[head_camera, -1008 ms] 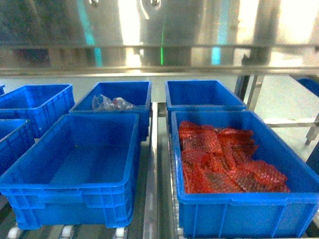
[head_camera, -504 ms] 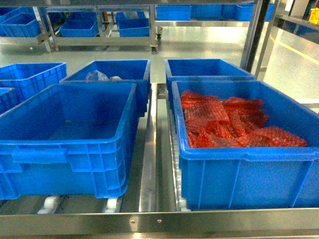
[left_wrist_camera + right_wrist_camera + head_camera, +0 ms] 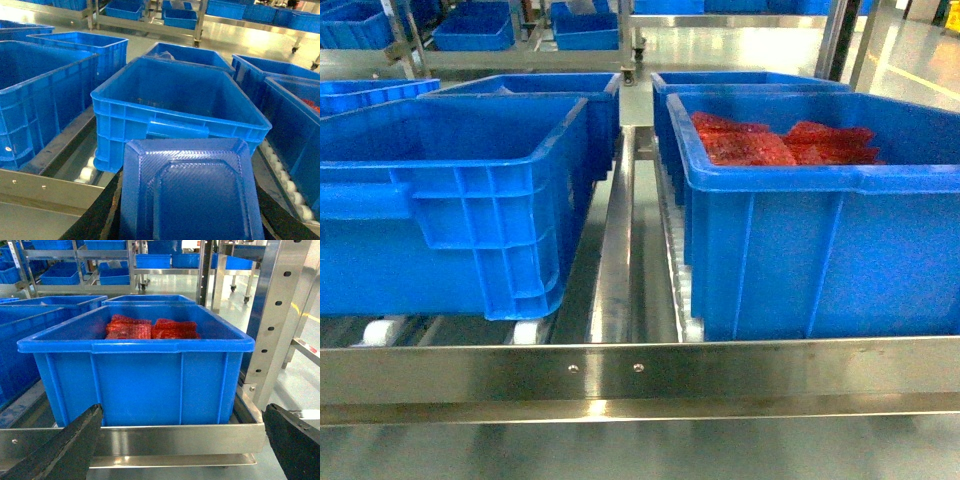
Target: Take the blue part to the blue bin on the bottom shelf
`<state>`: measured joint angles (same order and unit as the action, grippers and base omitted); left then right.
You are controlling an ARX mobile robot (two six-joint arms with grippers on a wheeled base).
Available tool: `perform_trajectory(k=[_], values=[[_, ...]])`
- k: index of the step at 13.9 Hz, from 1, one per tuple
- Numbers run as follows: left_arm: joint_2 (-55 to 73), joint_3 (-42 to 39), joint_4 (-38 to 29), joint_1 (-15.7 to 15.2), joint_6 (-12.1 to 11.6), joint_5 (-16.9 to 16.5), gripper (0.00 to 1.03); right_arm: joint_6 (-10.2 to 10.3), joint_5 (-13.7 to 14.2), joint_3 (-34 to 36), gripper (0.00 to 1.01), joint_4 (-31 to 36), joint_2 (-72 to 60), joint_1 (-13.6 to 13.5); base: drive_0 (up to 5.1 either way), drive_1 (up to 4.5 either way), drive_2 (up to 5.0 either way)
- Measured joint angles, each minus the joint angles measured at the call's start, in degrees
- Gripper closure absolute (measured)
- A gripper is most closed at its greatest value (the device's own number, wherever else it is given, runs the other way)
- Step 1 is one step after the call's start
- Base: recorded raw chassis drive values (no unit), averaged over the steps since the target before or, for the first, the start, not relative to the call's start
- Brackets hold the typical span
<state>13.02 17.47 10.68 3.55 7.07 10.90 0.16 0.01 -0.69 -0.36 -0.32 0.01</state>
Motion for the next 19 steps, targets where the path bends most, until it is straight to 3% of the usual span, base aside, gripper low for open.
perform_trajectory(k=[6, 19], values=[[-0.07, 0.0, -0.07, 0.0, 0.0, 0.0, 0.6, -0.02, 0.0, 0.0, 0.03, 0.04, 0.0, 0.0, 0.0, 0.0, 0.0], [0.07, 0.02, -0.2, 0.0, 0.0, -0.13, 0.6, -0.02, 0.0, 0.0, 0.03, -0.02, 0.0, 0.0, 0.1, 4.06, -3.9]])
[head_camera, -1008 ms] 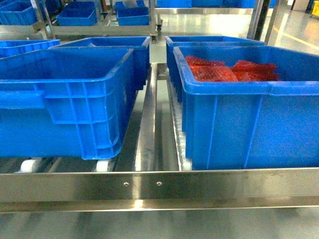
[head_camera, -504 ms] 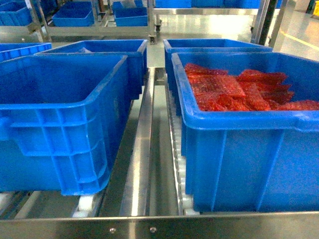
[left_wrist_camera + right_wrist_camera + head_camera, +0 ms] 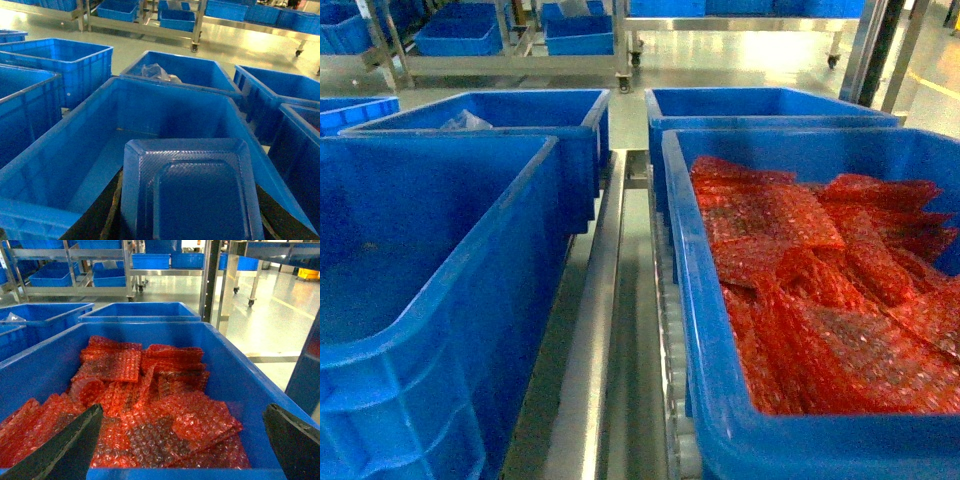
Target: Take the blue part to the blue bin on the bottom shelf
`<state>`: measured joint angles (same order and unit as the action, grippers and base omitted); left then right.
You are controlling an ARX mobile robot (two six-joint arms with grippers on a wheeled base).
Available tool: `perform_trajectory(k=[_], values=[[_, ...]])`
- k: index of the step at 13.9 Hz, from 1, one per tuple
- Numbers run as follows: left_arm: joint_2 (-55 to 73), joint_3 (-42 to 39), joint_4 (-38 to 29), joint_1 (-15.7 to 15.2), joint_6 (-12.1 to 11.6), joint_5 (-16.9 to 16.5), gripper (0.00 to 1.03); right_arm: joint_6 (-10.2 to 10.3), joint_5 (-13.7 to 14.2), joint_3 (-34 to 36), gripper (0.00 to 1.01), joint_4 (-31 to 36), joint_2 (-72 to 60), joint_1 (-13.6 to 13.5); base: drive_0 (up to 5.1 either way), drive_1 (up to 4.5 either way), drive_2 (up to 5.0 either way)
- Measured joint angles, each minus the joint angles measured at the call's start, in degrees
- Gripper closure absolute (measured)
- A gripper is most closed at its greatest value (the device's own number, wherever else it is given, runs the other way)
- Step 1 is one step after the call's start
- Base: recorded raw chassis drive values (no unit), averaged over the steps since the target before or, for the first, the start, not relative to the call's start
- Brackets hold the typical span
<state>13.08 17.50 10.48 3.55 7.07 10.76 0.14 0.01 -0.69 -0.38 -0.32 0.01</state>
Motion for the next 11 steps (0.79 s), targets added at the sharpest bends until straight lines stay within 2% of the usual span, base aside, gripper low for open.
perform_trajectory(k=[2, 11], values=[[0.17, -0.02, 0.15, 0.0, 0.0, -0.02, 0.6, 0.0, 0.0, 0.0, 0.03, 0.31, 0.0, 0.0, 0.2, 4.16, -3.8], [0.0, -0.02, 0.11, 0.0, 0.0, -0.02, 0.6, 0.0, 0.0, 0.0, 0.03, 0.07, 0.0, 0.0, 0.0, 0.0, 0.0]])
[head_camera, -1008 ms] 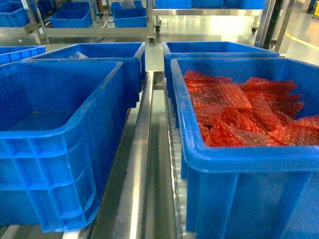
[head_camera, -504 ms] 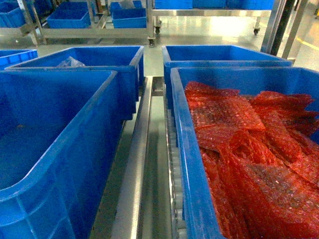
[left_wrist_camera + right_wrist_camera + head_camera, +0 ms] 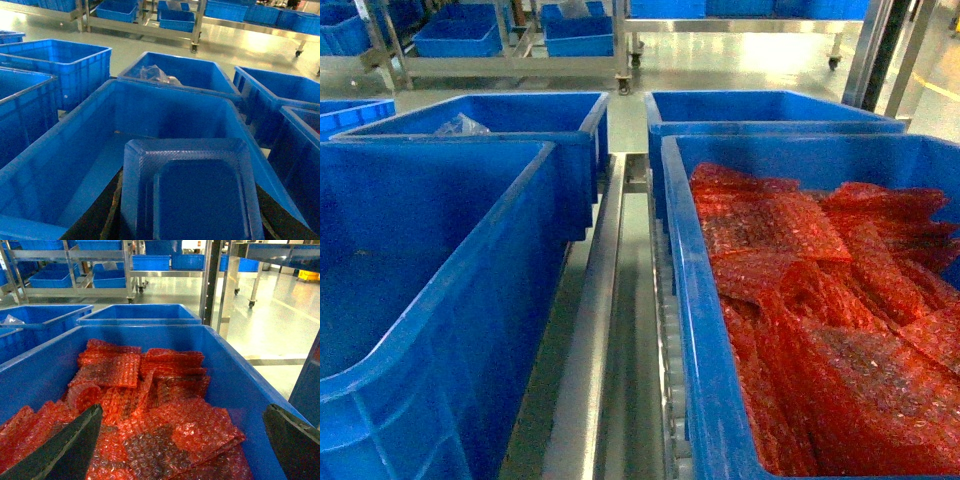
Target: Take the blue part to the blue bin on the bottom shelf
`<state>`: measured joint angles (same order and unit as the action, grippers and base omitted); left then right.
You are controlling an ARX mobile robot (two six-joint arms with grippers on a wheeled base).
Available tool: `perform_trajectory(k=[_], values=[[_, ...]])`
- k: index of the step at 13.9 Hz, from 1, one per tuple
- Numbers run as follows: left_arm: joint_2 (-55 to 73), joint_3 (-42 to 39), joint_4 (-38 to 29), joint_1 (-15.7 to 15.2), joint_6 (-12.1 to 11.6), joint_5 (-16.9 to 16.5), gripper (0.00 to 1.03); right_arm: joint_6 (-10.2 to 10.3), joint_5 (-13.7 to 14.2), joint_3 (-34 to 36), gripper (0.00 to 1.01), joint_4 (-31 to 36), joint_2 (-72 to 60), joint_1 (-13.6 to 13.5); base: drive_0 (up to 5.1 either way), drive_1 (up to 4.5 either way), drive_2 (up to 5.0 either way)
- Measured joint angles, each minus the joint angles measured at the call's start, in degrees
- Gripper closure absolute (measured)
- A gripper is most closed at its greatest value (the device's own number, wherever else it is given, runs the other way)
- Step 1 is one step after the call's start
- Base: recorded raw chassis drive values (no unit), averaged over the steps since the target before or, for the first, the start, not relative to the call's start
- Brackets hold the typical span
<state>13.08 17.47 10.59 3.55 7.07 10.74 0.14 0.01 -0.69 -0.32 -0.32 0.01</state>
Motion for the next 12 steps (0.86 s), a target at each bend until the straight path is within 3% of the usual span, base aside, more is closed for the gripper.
perform_trajectory(k=[12], values=[[0.0, 0.0, 0.02, 0.0, 0.0, 0.0, 0.6, 0.0, 0.0, 0.0, 0.03, 0.02, 0.0, 0.0, 0.0, 0.0, 0.0]])
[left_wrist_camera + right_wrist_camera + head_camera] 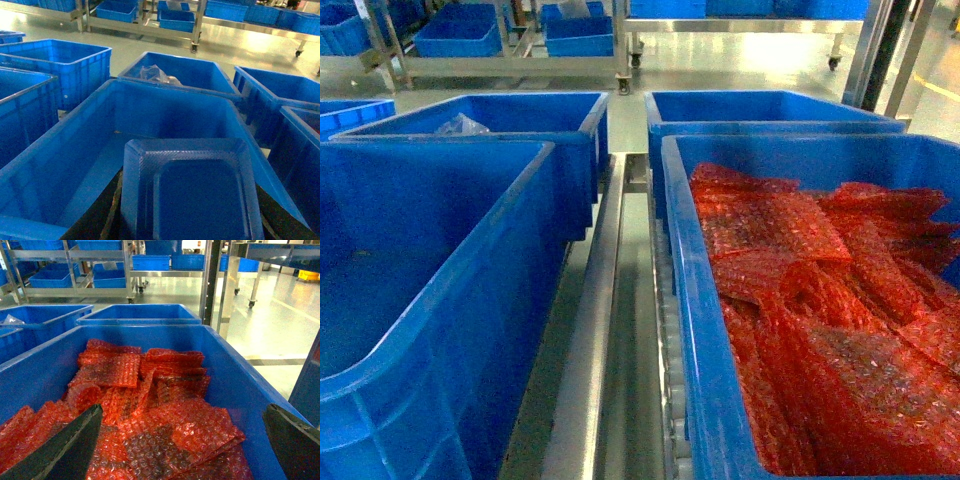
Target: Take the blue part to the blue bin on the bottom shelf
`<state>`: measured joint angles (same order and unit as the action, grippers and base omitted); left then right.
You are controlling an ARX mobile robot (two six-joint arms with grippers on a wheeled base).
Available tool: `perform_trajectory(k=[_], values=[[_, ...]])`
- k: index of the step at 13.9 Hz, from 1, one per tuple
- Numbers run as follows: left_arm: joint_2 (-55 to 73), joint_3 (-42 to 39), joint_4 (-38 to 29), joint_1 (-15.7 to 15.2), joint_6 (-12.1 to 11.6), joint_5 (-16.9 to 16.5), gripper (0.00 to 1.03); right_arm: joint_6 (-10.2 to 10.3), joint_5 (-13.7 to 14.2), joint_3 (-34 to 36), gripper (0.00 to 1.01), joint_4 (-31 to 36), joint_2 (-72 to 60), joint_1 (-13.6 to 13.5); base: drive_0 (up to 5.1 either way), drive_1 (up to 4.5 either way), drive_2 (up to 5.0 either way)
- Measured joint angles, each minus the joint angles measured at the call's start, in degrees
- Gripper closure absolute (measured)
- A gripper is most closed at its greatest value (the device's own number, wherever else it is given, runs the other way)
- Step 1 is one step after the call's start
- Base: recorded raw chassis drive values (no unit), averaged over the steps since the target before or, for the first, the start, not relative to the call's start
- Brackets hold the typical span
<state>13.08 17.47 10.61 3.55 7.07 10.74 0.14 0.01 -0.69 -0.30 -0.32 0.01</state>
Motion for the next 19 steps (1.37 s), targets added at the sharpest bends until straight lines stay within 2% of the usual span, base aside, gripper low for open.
perform_trajectory(k=[10, 11, 13, 14, 15, 16, 17, 19], values=[[0.02, 0.02, -0.15, 0.2, -0.22, 0.72, 0.6, 0.0, 0.0, 0.0, 0.03, 0.0, 0.0, 0.0, 0.0, 0.0, 0.0], [0.42, 0.02, 0.09, 3.93, -1.57, 11.13, 0.6, 0.0, 0.0, 0.0, 0.03, -0.02, 0.0, 0.0, 0.0, 0.0, 0.0], [0.9, 0.24, 0.7, 6.1, -2.58, 14.49, 0.6, 0.0, 0.0, 0.0, 0.03, 0.0, 0.0, 0.0, 0.0, 0.0, 0.0], [1.81, 0.31, -0.42, 9.16, -2.89, 14.73, 0.6, 0.0, 0.0, 0.0, 0.03, -0.02, 0.0, 0.0, 0.0, 0.0, 0.0], [5.55, 0.42, -5.9, 10.62, -3.02, 13.55, 0.6, 0.0, -0.02, 0.0, 0.03, 0.0, 0.0, 0.0, 0.0, 0.0, 0.0], [12.17, 1.25, -11.26, 10.71, -2.91, 11.61, 0.6, 0.02, -0.02, 0.0, 0.03, 0.0, 0.0, 0.0, 0.0, 0.0, 0.0], [19.43, 2.21, -15.91, 10.69, -2.19, 8.66, 0.6, 0.02, -0.02, 0.0, 0.03, 0.0, 0.0, 0.0, 0.0, 0.0, 0.0], [35.15, 5.51, -24.15, 10.43, 1.57, 5.92, 0.6, 0.0, -0.02, 0.0, 0.03, 0.02, 0.0, 0.0, 0.0, 0.0, 0.0]])
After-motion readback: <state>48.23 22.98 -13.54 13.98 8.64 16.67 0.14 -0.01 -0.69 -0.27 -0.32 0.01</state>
